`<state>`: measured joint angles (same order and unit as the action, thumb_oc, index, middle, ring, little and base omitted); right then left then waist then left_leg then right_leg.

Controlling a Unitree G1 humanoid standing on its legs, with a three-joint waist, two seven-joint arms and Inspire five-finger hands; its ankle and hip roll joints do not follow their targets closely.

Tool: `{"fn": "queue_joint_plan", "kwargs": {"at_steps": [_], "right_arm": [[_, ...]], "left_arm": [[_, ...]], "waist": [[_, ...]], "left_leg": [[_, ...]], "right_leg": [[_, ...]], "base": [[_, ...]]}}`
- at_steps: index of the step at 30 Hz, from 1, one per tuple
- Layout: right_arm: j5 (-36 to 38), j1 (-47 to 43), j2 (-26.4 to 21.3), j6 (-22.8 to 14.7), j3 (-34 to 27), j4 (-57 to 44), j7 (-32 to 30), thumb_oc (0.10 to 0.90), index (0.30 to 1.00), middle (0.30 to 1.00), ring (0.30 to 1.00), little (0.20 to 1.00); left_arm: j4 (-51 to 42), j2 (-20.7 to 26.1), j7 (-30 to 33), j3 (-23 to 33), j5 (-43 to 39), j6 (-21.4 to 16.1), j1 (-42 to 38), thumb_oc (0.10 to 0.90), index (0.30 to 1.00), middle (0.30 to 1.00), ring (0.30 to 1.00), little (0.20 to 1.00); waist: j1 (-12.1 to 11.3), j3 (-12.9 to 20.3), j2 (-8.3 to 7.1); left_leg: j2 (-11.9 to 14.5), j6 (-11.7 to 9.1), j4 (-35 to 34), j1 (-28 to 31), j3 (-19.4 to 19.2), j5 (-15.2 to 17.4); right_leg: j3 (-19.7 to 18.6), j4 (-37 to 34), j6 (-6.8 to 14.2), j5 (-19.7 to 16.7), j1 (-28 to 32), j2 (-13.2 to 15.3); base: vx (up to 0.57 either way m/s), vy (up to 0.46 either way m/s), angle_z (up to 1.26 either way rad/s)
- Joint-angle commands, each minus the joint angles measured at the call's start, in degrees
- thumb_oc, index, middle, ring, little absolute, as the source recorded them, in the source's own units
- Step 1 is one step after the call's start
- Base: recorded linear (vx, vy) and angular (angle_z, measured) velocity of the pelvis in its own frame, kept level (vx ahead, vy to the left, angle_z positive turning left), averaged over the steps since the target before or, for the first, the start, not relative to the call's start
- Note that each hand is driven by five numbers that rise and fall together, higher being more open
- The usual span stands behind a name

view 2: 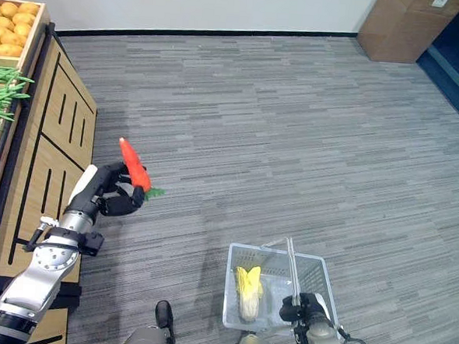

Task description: Get the vegetables into the basket

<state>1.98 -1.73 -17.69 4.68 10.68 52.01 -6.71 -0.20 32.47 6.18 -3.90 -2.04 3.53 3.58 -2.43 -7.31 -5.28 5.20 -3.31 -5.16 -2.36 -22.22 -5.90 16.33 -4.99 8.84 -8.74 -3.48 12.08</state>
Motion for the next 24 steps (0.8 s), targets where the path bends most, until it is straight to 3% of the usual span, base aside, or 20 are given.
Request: {"fn": "queue_joint_plan", "kwargs": {"at_steps": [1, 13, 24], "right_arm": [[-1.6, -6.4, -5.7, -2.6, -0.5, -7.2, -2.6, 0.400, 0.300, 0.300, 0.300, 0.300], [-3.8, -9.5, -4.9, -1.5, 2.9, -26.0, -2.5, 0.400, 0.300, 0.300, 0.300, 0.300], [-3.4, -12.4, -1.8, -2.2, 13.8, -36.0, 1.9, 0.400, 0.300, 0.300, 0.300, 0.300]], "left_arm": [[-1.2, -0.3, 0.2, -1.6, 3.3, -3.0, -4.5, 0.400, 0.300, 0.300, 0.300, 0.300], [10.2, -4.7, 2.2, -8.6, 14.5, 0.8, -9.3, 0.400, 0.300, 0.300, 0.300, 0.300], [26.1, -12.2, 3.9, -18.0, 18.8, 2.6, -17.7, 0.400, 0.300, 0.300, 0.300, 0.300]], "waist": [[-0.2, 1.5, 0.98], [0.3, 3.3, 2.59], [2.4, 3.8, 4.17]], "left_leg": [[-0.2, -1.2, 1.1, 0.7, 0.9, 1.4], [1.2, -2.0, 0.9, 3.0, 0.4, 1.1], [2.2, -2.8, 1.1, 3.9, -1.4, 0.5]], "right_leg": [[-0.6, 2.6, 4.1, 1.3, 3.8, 1.3], [-0.6, 1.7, 2.8, 3.4, 5.8, -0.2], [-2.1, 1.3, 2.2, 3.8, 5.4, -1.2]], "base": [[0.03, -0.045, 0.11], [0.01, -0.036, 0.00], [-0.01, -0.037, -0.09]]}}
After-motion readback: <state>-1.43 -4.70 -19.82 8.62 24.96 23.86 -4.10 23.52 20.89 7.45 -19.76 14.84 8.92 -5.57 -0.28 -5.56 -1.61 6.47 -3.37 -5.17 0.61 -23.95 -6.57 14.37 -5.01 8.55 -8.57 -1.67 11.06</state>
